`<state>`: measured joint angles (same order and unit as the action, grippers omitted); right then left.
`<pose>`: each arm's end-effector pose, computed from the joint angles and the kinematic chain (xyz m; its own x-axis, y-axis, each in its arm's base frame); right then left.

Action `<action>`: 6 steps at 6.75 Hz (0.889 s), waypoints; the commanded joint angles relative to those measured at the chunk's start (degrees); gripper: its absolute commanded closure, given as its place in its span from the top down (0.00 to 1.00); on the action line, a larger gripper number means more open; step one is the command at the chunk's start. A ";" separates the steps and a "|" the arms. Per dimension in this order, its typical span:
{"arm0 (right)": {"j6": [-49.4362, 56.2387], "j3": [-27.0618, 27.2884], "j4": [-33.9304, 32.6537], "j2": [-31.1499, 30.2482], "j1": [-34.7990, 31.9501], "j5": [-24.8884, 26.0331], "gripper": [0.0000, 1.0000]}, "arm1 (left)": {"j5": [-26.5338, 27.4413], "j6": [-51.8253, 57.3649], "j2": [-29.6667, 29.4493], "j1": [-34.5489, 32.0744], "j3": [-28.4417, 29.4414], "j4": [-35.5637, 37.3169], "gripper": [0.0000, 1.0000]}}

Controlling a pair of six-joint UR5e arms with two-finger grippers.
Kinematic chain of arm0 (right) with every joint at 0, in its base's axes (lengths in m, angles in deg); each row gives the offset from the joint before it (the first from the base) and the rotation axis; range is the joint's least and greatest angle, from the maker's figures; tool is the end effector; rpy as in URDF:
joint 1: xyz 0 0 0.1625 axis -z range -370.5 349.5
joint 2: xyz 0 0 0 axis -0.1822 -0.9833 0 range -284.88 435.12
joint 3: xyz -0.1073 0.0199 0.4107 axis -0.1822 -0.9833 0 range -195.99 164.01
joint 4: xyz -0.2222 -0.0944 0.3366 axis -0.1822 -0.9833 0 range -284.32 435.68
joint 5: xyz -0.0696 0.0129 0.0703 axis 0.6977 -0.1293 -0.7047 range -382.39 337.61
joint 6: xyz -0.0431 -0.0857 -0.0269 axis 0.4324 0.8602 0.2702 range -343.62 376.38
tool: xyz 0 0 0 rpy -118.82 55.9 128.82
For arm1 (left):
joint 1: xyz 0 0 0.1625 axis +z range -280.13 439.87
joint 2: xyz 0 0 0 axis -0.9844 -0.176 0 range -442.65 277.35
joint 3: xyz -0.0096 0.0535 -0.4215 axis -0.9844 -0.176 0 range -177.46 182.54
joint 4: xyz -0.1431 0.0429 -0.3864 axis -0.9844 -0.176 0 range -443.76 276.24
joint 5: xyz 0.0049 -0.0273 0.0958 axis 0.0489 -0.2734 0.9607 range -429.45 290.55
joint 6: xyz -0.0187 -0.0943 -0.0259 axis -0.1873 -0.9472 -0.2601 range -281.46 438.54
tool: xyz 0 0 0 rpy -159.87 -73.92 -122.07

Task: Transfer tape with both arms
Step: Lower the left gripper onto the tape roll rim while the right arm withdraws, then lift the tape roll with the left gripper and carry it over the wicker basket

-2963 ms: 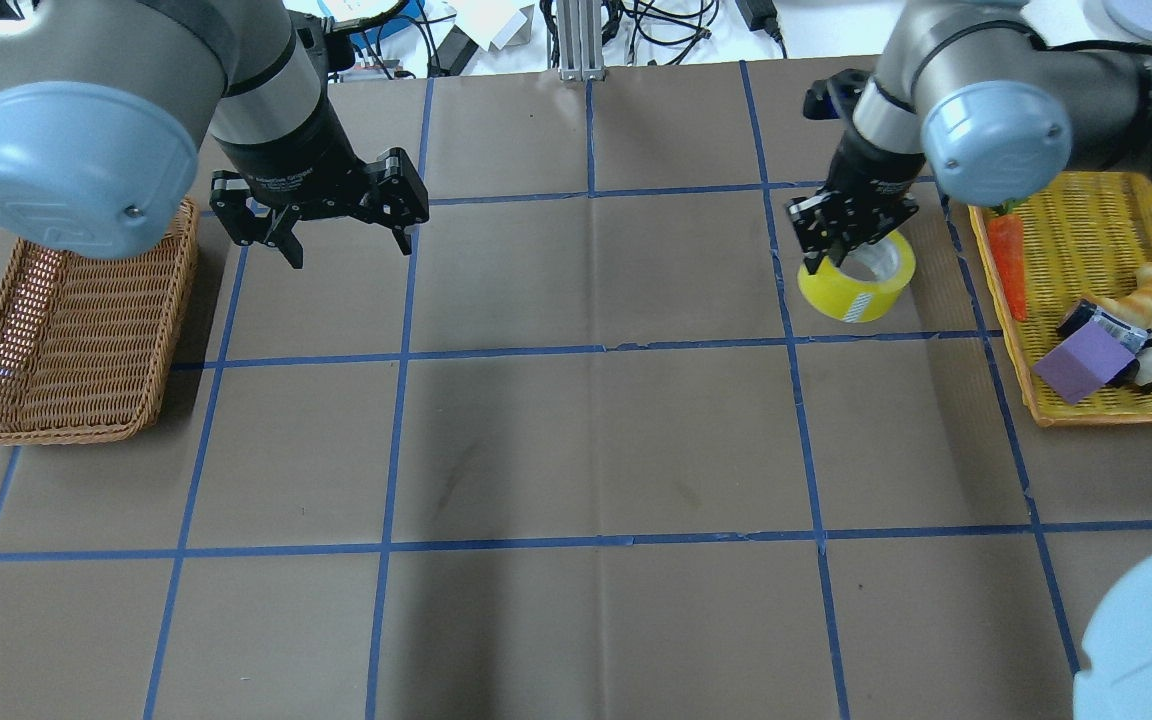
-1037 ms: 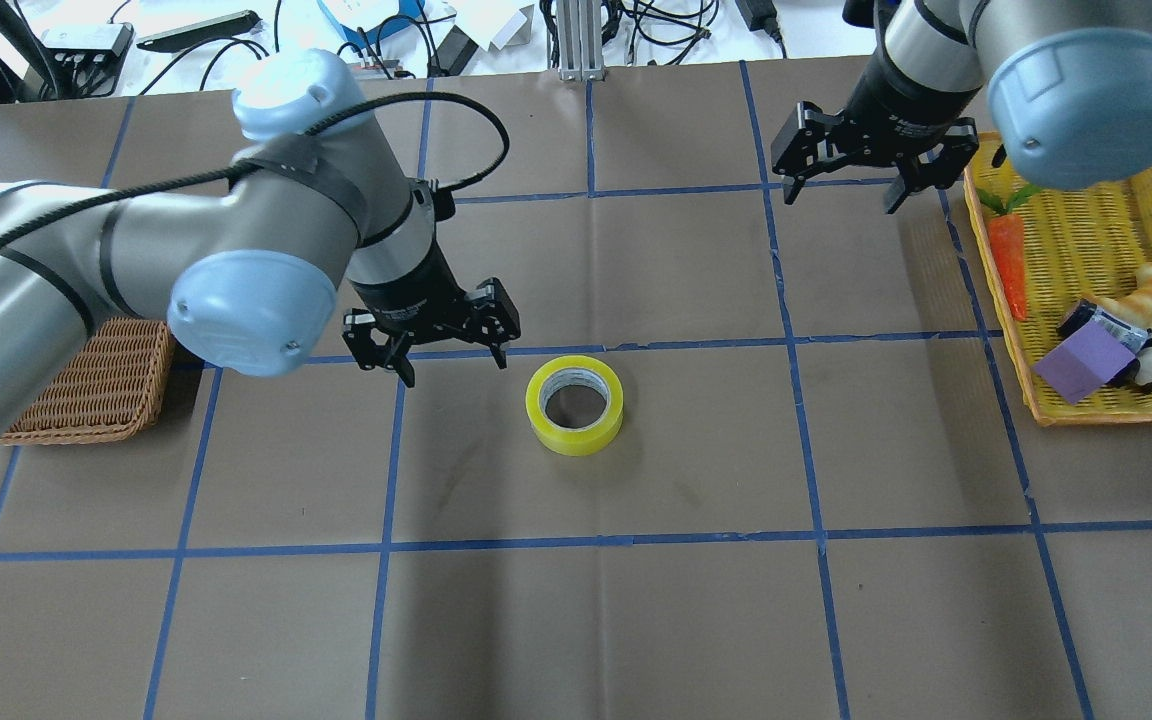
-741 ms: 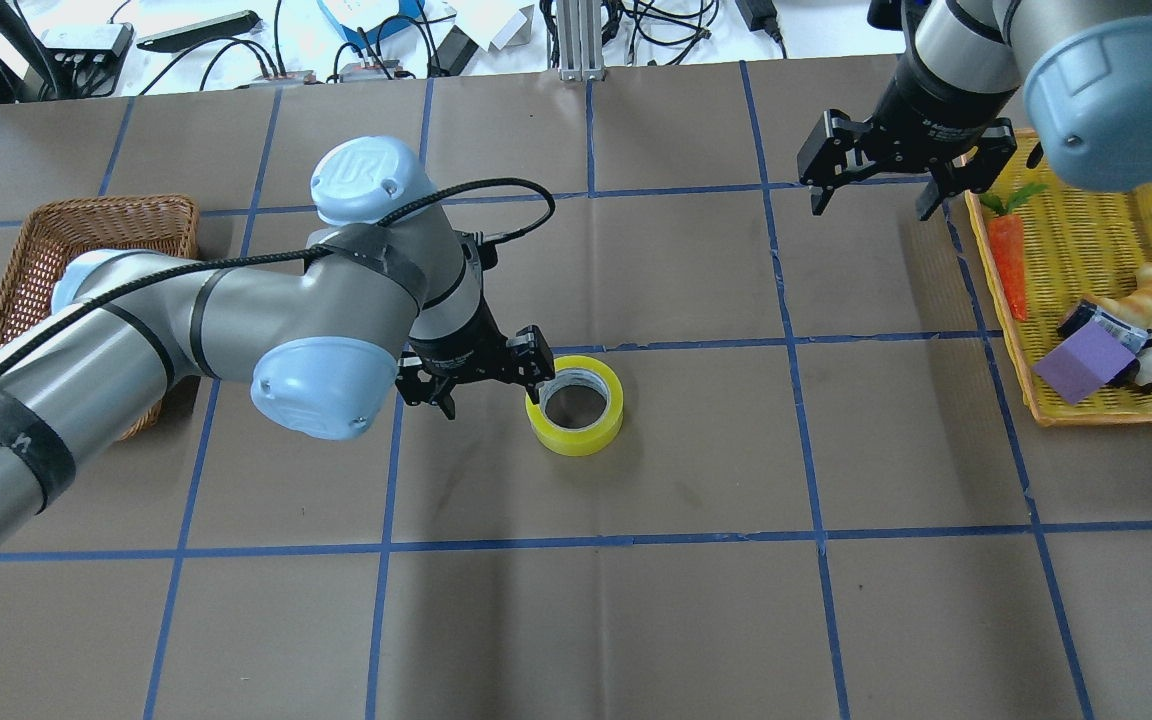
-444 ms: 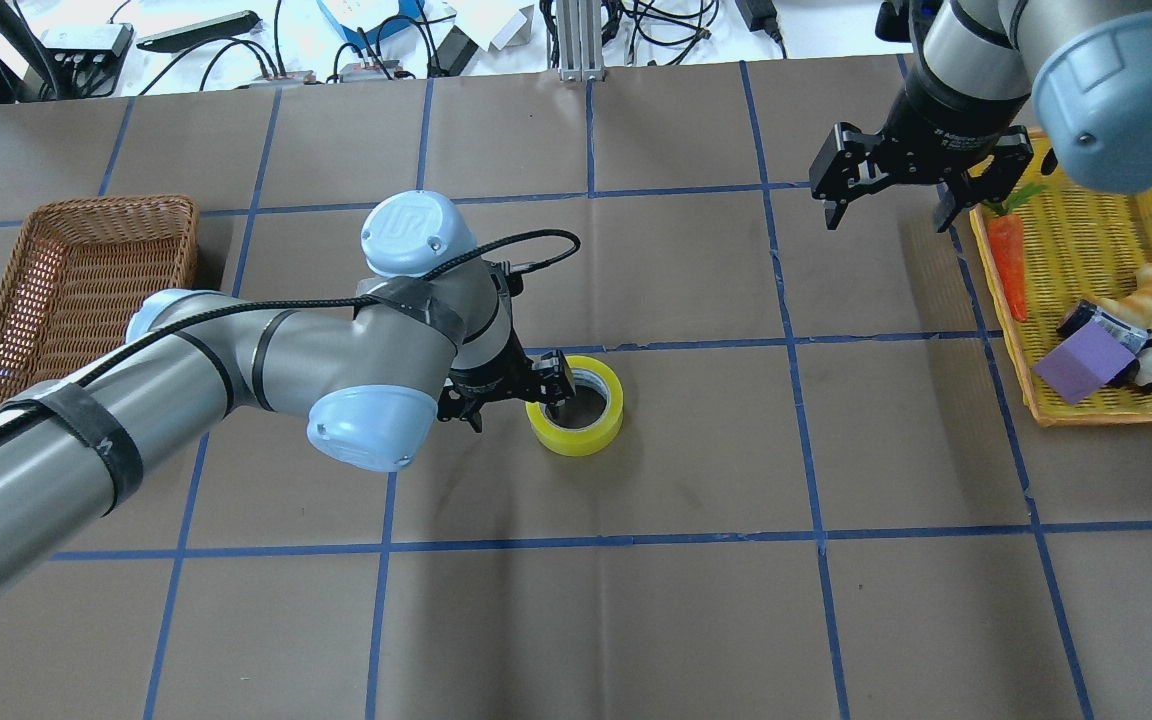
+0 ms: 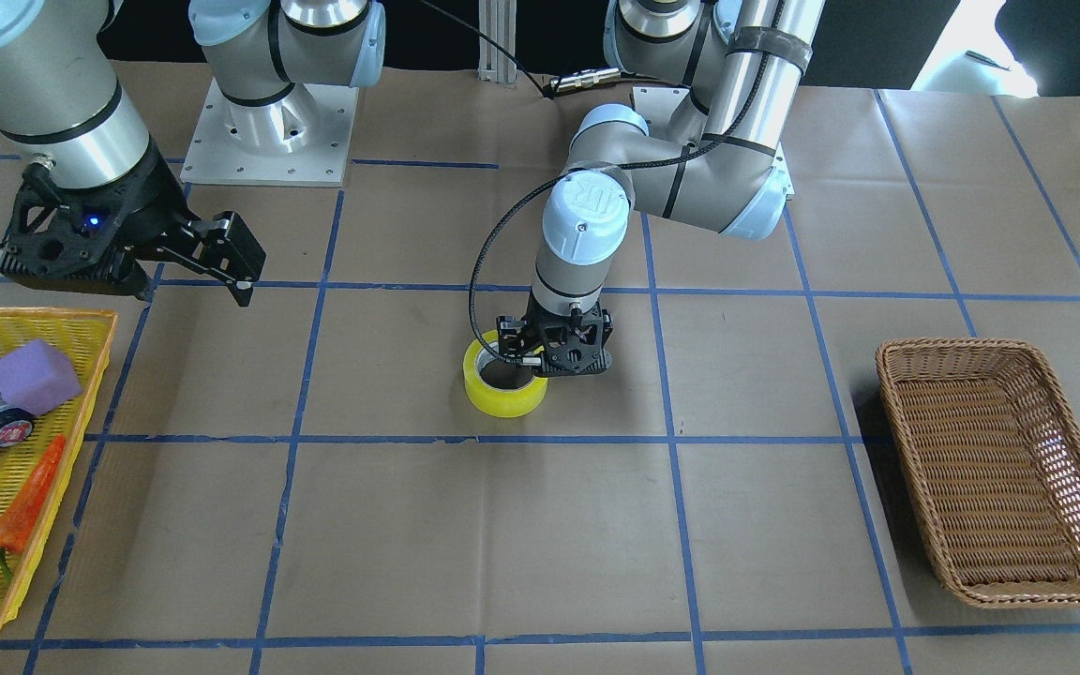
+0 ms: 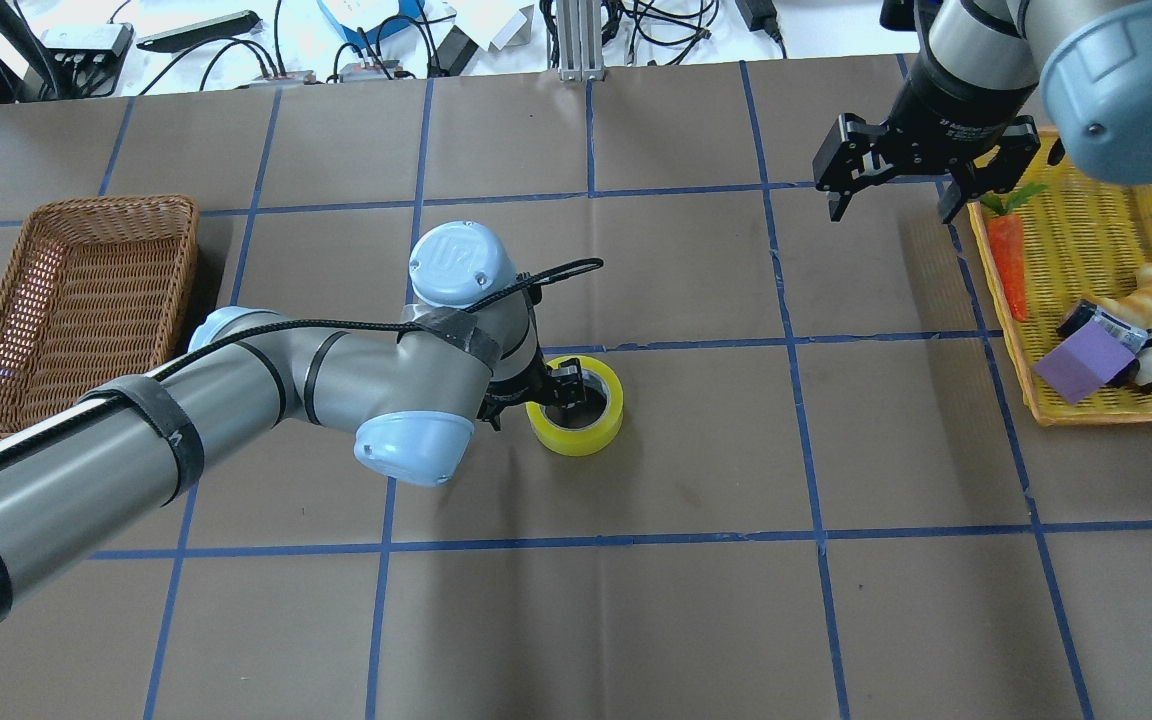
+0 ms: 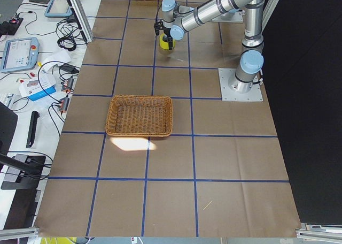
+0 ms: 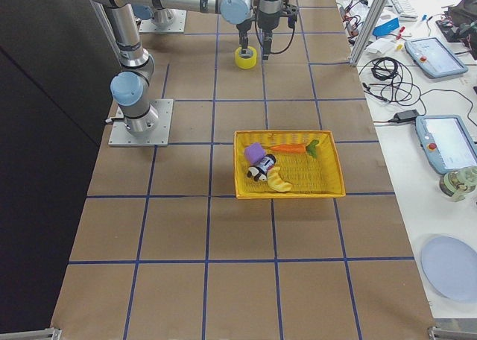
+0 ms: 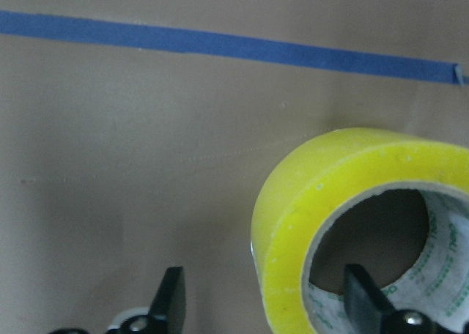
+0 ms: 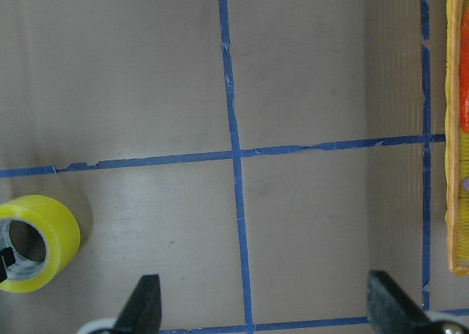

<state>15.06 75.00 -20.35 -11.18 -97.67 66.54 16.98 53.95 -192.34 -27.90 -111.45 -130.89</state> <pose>0.1093 -0.5264 0.4572 -0.9972 0.0717 -0.0192 0.0721 0.9971 -0.0228 -0.2931 -0.4575 0.1909 -0.9915 -0.1201 0.0509 -0.1182 0.9922 0.0388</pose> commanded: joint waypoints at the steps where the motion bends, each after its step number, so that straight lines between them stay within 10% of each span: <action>1: -0.70 -0.29 0.05 -0.01 -0.01 -0.33 1.00 | 0.24 0.07 -0.53 -0.07 0.09 0.98 0.11; 6: -0.71 0.23 0.32 -1.05 -0.36 -0.33 1.00 | 5.51 11.01 3.15 13.23 6.65 0.72 0.00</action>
<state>14.42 74.93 -20.06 -11.52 -97.74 66.28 21.70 60.68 -190.11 -20.82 -107.39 -129.89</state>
